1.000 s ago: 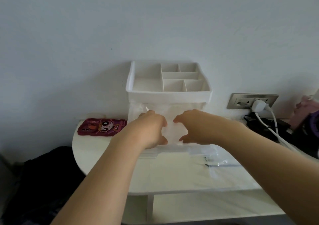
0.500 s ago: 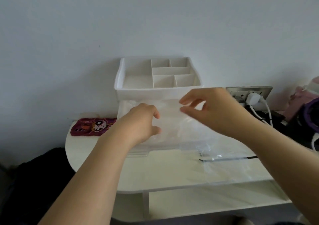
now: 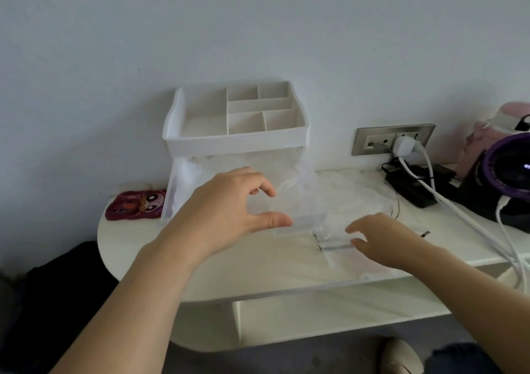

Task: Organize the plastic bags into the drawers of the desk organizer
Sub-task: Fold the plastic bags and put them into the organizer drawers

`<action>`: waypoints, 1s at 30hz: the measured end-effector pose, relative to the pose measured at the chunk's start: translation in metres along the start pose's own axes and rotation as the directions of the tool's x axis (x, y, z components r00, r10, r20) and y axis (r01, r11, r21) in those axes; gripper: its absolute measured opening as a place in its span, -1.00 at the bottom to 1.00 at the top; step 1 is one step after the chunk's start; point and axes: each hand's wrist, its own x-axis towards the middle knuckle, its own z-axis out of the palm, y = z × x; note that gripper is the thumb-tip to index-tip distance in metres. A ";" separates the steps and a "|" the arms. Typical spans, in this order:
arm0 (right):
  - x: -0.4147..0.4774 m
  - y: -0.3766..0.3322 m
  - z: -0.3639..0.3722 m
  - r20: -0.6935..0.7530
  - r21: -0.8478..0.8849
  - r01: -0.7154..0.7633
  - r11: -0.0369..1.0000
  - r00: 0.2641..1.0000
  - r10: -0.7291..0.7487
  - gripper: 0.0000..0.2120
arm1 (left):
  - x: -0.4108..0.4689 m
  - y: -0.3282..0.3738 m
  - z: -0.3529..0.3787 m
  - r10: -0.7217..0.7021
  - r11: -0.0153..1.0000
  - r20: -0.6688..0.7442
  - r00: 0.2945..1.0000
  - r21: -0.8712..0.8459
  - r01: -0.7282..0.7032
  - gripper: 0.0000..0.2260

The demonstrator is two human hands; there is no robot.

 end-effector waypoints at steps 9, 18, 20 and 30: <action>0.019 0.000 0.022 0.069 -0.018 0.019 1.000 0.997 -0.018 -0.49 | 0.002 0.005 0.008 0.085 0.993 -0.081 0.993 0.095 -0.077 -0.56; 0.011 -0.005 0.013 -0.116 -0.091 -0.059 0.994 0.992 0.048 -0.70 | 0.002 0.003 0.009 0.085 0.995 -0.081 0.993 0.059 -0.080 -0.52; 0.009 -0.004 0.012 -0.127 -0.084 -0.047 0.995 0.991 0.036 -0.77 | 0.001 0.003 0.009 0.085 0.995 -0.079 0.993 0.057 -0.080 -0.53; -0.008 0.001 0.001 -0.121 0.135 0.047 0.990 0.992 -0.031 -0.91 | -0.001 0.003 0.010 0.090 0.994 -0.075 0.993 0.064 -0.085 -0.49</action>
